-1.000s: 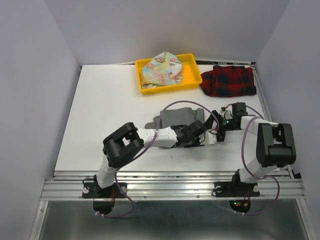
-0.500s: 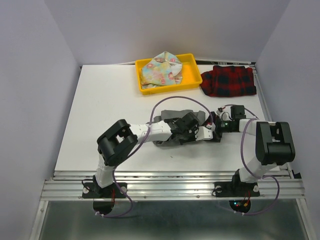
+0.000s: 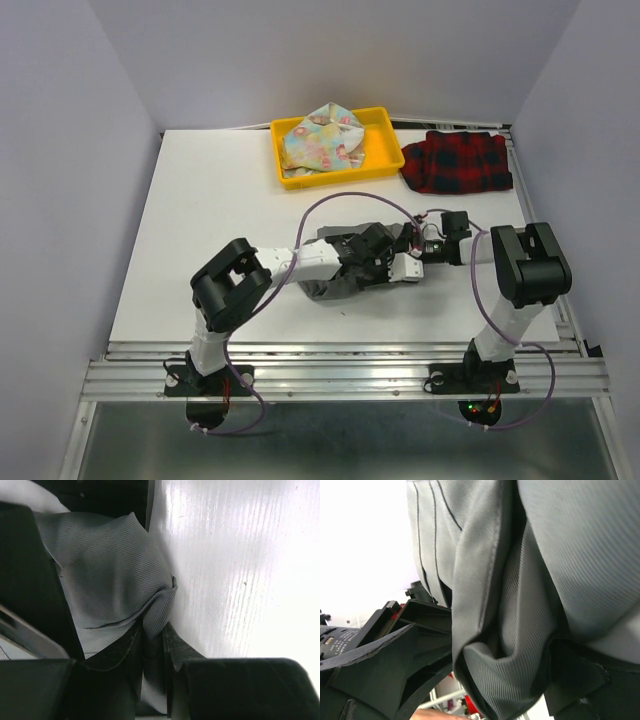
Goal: Fold and stack the skirts
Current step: Neatly place the folded skirt to the corner
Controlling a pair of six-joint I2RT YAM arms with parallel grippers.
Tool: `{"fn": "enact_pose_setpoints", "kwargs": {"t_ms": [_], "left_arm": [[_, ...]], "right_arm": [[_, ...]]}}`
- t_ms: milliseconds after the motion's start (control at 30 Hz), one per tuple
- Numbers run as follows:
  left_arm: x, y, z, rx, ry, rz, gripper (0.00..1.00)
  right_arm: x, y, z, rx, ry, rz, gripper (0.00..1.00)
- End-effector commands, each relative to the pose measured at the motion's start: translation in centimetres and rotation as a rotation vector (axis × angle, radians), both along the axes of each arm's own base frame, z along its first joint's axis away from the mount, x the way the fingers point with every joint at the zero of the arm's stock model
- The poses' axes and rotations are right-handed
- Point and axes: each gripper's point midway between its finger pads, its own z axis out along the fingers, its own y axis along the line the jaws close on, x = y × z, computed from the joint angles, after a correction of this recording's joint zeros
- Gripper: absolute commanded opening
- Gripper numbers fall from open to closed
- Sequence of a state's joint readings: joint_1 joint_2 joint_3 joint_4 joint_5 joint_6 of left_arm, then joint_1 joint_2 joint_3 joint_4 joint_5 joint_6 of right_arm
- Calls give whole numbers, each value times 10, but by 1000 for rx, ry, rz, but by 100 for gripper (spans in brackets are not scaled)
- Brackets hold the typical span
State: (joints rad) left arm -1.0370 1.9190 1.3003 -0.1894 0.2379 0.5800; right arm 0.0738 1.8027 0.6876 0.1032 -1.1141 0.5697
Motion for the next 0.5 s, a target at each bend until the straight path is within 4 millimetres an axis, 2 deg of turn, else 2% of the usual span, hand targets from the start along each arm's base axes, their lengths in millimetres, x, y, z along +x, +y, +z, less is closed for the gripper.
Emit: {"fn": "enact_pose_setpoints", "kwargs": {"t_ms": [0, 100, 233, 300, 367, 400, 467], "left_arm": [[-5, -16, 41, -113, 3, -50, 21], [-4, -18, 44, -126, -2, -57, 21], [0, -13, 46, -121, -10, -55, 21], [2, -9, 47, -122, -5, -45, 21], [5, -3, 49, -123, -5, -34, 19], [6, -1, 50, -125, -5, -31, 19], [9, 3, 54, -132, -1, -24, 18]], "right_arm": [[2, 2, -47, -155, 4, -33, 100], [1, 10, -47, -146, -21, 7, 100], [-17, 1, -54, -216, 12, 107, 100], [-16, -15, -54, -265, -30, 132, 100], [-10, -38, -50, -336, -8, 124, 100], [-9, -45, -45, -355, 24, 124, 100], [-8, -58, -48, -410, 43, 132, 100]]}}
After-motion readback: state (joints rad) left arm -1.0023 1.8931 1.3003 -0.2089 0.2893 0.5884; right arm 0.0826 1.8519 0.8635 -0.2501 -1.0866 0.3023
